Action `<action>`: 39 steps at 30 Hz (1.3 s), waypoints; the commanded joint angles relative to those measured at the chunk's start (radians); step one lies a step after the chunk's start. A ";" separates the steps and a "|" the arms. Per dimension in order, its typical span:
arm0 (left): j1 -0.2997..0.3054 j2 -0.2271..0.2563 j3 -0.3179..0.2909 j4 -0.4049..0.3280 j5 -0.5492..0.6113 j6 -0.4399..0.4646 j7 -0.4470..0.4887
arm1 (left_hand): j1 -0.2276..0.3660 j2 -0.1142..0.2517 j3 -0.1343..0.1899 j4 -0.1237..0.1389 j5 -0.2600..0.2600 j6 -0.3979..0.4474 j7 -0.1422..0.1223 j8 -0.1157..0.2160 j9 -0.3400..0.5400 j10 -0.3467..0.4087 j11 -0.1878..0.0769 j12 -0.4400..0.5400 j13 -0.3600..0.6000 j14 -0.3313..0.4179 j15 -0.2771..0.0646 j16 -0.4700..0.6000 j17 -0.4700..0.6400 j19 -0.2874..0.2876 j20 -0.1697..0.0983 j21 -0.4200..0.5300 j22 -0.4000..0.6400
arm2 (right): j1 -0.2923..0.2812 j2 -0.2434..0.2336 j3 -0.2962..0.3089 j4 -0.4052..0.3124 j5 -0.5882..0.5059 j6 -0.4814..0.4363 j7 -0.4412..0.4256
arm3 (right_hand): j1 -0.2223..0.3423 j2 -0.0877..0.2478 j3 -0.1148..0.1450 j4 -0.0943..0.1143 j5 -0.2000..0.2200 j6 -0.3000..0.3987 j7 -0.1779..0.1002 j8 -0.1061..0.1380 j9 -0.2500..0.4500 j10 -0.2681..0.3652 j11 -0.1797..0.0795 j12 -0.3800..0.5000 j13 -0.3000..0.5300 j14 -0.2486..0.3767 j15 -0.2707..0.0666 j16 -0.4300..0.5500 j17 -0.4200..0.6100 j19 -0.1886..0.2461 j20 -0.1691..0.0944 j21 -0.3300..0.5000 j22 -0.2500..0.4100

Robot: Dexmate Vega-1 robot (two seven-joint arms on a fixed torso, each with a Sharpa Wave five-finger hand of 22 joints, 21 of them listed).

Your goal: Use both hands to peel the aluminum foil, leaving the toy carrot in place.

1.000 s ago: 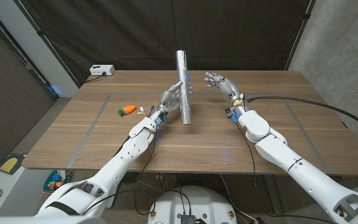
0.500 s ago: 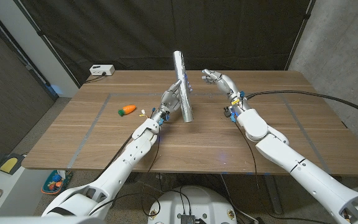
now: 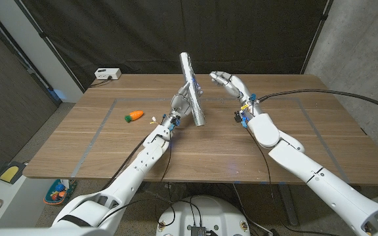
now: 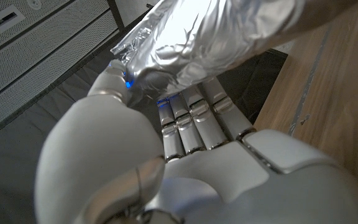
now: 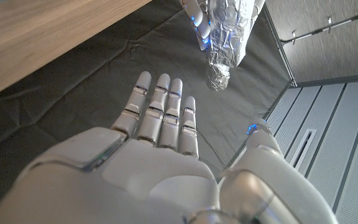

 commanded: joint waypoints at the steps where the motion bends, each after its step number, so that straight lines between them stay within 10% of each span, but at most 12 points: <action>1: -0.029 -0.062 -0.029 0.078 -0.032 0.005 -0.048 | -0.020 0.070 0.063 0.113 -0.012 -0.033 0.007 0.098 0.320 0.016 -0.029 -0.016 0.146 -0.049 -0.028 -0.015 -0.010 0.007 -0.027 0.000 -0.001 | -0.010 -0.010 -0.016 -0.111 -0.166 -0.196 -0.065 | 0.030 -0.003 0.005 -0.009 0.003 0.027 -0.003 0.009 0.003 0.032 -0.007 0.012 0.006 0.040 -0.014 0.015 0.007 0.023 -0.007 0.012 0.005; 8: -0.059 -0.084 -0.041 0.138 -0.030 -0.013 -0.100 | -0.053 0.021 0.036 0.133 -0.008 -0.066 0.007 0.077 0.303 -0.035 -0.035 -0.068 0.078 -0.145 -0.024 -0.022 -0.035 0.001 -0.014 -0.019 -0.003 | 0.007 -0.008 -0.020 -0.098 -0.153 -0.197 -0.052 | 0.046 -0.001 0.008 -0.013 0.004 0.032 -0.005 0.009 0.003 0.033 -0.010 0.011 0.007 0.043 -0.014 0.015 0.010 0.026 -0.007 0.013 0.006; 16: -0.089 -0.107 -0.057 0.197 -0.032 -0.020 -0.157 | -0.096 -0.054 -0.001 0.157 0.002 -0.109 -0.008 -0.026 0.174 -0.124 -0.012 -0.151 -0.014 -0.211 -0.021 -0.015 -0.044 -0.019 0.014 -0.046 -0.002 | 0.025 -0.003 -0.031 -0.099 -0.163 -0.226 -0.048 | 0.049 0.002 0.007 -0.010 0.003 0.033 -0.005 0.008 0.003 0.035 -0.010 0.011 0.007 0.043 -0.015 0.016 0.012 0.027 -0.006 0.014 0.007; 39: -0.088 -0.166 -0.103 0.204 -0.070 -0.001 -0.157 | -0.244 -0.143 -0.102 0.223 0.018 -0.159 -0.033 -0.092 0.102 -0.118 0.017 -0.179 -0.082 -0.239 -0.016 -0.011 -0.044 -0.021 0.038 -0.078 -0.002 | 0.072 0.004 -0.151 -0.250 -0.349 -0.566 -0.003 | 0.265 -0.003 -0.002 -0.025 0.010 0.155 -0.030 0.023 0.004 0.170 -0.056 0.046 0.029 0.273 -0.141 0.205 0.133 0.163 -0.068 0.114 0.046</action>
